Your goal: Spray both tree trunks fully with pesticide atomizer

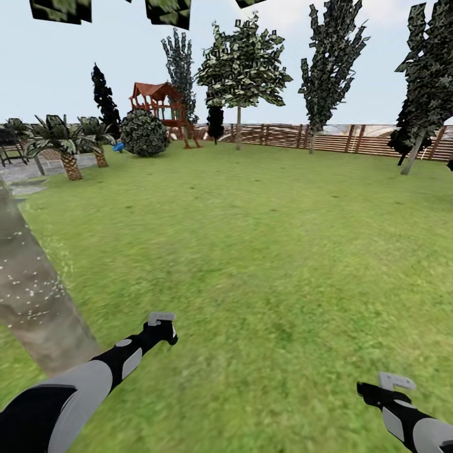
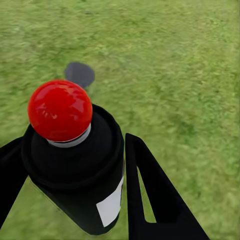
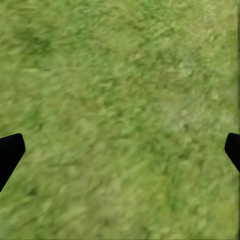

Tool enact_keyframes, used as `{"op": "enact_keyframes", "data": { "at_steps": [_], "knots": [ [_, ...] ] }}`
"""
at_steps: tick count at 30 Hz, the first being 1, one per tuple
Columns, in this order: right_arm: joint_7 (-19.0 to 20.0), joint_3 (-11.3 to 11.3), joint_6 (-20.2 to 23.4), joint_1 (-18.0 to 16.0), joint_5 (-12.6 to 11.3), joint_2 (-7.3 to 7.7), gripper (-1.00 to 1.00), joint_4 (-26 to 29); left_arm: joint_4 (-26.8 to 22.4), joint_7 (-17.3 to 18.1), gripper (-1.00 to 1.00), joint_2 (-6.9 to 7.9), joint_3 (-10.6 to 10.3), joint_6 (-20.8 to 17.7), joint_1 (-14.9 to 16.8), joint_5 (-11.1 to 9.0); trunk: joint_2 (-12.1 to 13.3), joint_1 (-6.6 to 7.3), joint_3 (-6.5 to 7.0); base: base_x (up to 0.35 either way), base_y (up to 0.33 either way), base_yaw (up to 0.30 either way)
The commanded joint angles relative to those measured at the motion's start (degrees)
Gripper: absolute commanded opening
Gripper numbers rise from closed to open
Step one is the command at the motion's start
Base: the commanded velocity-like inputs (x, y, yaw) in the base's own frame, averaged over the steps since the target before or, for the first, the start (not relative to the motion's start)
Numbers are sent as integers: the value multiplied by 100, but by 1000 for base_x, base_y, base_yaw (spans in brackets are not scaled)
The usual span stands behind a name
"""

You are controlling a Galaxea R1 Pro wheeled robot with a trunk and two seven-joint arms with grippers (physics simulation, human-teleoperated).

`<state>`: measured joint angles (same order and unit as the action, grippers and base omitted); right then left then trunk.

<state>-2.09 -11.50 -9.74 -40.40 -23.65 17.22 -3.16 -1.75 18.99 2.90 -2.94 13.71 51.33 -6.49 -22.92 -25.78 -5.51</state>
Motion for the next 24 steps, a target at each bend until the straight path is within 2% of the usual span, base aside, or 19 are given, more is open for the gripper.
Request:
{"op": "enact_keyframes", "data": {
  "at_steps": [1,10,11,13,24],
  "knots": [
    [-19,-1,-1,0,0,0,100,0,-1,-1,-100,0,4,0,0,-2,0,0,0,325,-169,0],
    [-37,-1,5,2,-8,-27,100,0,-1,-1,-100,0,4,0,0,-2,0,0,0,332,-147,0],
    [-91,-1,0,1,-8,-188,100,0,-1,-1,-100,0,4,0,0,-2,0,0,0,335,-139,0],
    [-299,-1,-7,3,-14,-276,100,0,-1,-1,-100,0,4,0,0,-2,0,0,10,335,-139,-55],
    [-389,-1,-8,1,-17,-310,100,0,-1,-1,-100,0,4,0,0,-2,0,0,63,335,-139,-18]
  ]
}}
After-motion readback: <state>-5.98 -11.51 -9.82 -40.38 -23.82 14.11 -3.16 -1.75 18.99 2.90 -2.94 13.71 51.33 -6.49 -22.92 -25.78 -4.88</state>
